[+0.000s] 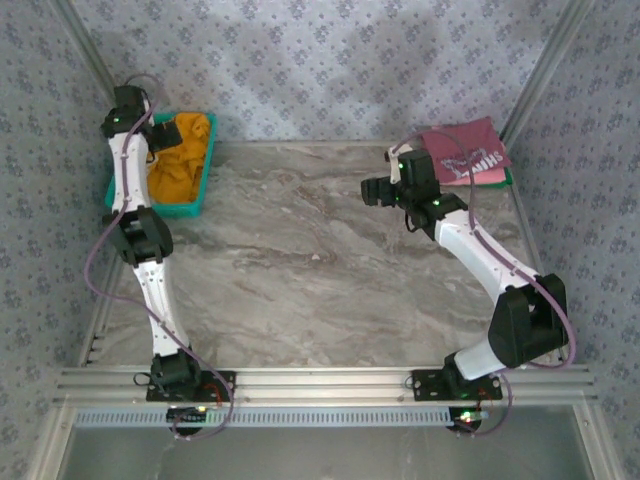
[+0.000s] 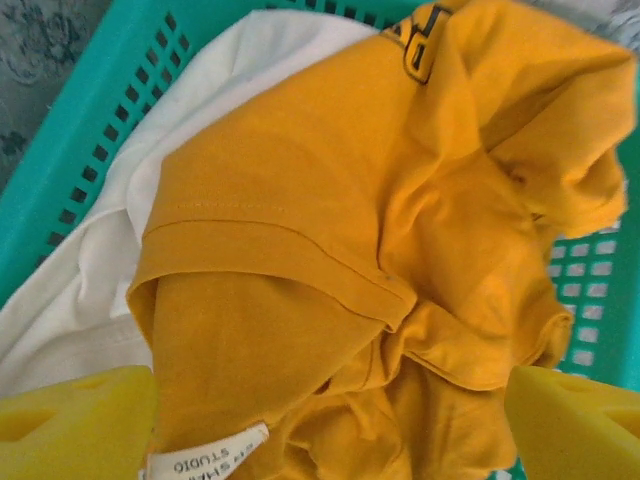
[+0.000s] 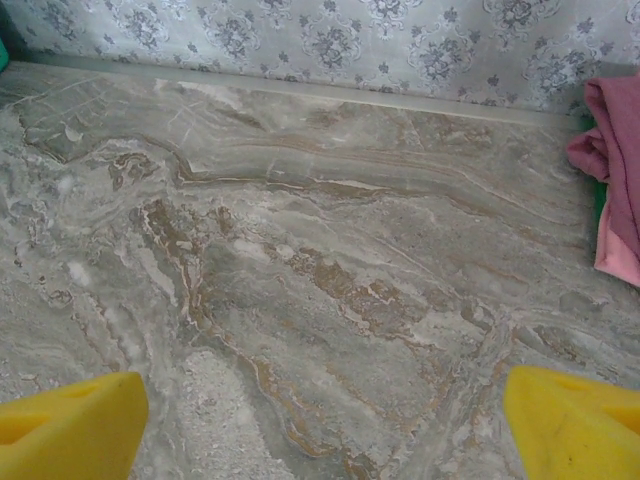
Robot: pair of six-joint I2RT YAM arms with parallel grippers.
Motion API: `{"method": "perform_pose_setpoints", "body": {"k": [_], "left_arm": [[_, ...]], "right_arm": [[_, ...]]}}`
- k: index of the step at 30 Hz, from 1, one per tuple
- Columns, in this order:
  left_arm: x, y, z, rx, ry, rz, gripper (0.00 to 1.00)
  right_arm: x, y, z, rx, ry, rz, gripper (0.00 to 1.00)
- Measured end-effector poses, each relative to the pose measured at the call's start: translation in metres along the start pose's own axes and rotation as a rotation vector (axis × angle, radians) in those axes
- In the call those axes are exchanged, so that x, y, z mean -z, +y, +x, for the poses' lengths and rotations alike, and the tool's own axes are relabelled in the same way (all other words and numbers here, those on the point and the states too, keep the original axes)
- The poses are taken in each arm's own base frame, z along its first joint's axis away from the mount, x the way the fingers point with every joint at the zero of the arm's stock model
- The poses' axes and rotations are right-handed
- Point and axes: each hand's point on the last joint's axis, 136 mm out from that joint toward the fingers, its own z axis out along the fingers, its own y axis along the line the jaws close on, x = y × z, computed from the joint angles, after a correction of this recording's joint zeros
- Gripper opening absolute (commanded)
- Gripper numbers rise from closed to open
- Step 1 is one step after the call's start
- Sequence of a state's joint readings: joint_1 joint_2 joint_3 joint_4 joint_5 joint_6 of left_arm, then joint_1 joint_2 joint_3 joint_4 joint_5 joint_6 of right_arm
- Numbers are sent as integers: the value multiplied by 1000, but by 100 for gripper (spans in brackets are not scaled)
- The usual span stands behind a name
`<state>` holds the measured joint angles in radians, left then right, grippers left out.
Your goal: Fold and stack the t-shirts
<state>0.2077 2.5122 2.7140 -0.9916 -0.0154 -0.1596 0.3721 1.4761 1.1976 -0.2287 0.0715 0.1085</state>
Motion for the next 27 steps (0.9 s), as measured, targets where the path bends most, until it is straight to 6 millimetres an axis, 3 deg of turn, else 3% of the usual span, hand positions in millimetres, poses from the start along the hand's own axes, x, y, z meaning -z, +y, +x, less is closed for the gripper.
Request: {"method": "perform_pose_setpoints", "body": {"k": [7, 12, 14, 19, 24, 27], "left_arm": [[-29, 6, 20, 2, 58, -18, 83], [-40, 8, 27, 7, 77, -24, 51], [-44, 9, 28, 10, 79, -25, 29], [-46, 10, 27, 12, 72, -25, 0], [-41, 10, 23, 6, 61, -24, 0], [-23, 8, 10, 5, 24, -17, 0]], "right_arm": [[0, 2, 2, 4, 6, 2, 94], [0, 1, 2, 5, 8, 10, 95], [-1, 0, 4, 6, 12, 14, 95], [-3, 0, 10, 9, 37, 19, 96], [-4, 0, 11, 10, 41, 19, 96], [-4, 0, 11, 9, 41, 19, 96]]}}
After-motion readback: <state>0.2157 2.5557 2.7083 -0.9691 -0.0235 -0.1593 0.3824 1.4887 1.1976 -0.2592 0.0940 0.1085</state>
